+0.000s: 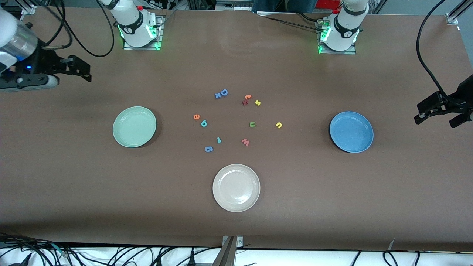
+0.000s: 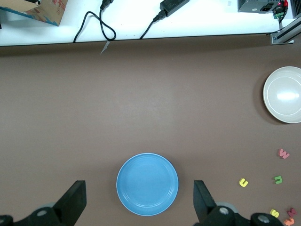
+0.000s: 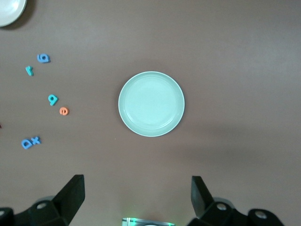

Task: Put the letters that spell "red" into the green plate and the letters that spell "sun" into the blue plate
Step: 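Move the right gripper over the cyan 9 letter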

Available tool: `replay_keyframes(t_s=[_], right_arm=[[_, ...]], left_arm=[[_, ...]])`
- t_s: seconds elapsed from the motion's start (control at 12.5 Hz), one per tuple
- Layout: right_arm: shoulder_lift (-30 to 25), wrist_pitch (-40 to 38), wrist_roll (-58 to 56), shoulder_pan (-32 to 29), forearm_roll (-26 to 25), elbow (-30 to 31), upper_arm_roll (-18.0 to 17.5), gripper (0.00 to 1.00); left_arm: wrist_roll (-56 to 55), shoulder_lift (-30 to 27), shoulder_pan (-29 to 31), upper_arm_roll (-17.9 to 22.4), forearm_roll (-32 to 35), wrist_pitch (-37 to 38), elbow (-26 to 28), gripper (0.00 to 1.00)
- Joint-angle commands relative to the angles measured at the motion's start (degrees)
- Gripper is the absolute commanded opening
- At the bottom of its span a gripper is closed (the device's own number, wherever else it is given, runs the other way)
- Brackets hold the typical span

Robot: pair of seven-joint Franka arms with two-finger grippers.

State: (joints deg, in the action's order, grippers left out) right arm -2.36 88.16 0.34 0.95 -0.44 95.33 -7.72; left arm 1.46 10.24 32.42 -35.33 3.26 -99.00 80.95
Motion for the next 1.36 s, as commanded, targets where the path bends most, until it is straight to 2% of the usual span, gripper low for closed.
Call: replay_keyframes(t_s=[0.0, 0.24, 0.64, 0.8, 1.28], right_arm=[[1.21, -1.15, 2.54, 0.02, -1.76, -0.32, -2.83, 1.00], [5.60, -0.28, 4.13, 2.46, -1.14, -0.06, -5.37, 1.00], [14.30, 9.03, 23.00, 12.56, -0.78, 0.21, -5.64, 1.00], [17.03, 12.45, 26.81, 14.86, -0.79, 0.90, -5.64, 1.00], [19.94, 29.23, 29.35, 19.07, -0.96, 10.56, -5.56, 0.97]], left_arm=[[-0.40, -0.05, -0.08, -0.17, 0.26, 0.74, -0.61, 1.00], [-0.40, -0.05, -0.08, -0.17, 0.17, 0.74, -0.61, 1.00], [-0.40, -0.05, -0.08, -0.17, 0.17, 0.74, -0.61, 1.00], [-0.49, -0.05, -0.08, -0.26, 0.17, 0.82, -0.61, 1.00], [-0.49, -0.05, -0.08, -0.35, 0.17, 1.35, -0.61, 1.00]])
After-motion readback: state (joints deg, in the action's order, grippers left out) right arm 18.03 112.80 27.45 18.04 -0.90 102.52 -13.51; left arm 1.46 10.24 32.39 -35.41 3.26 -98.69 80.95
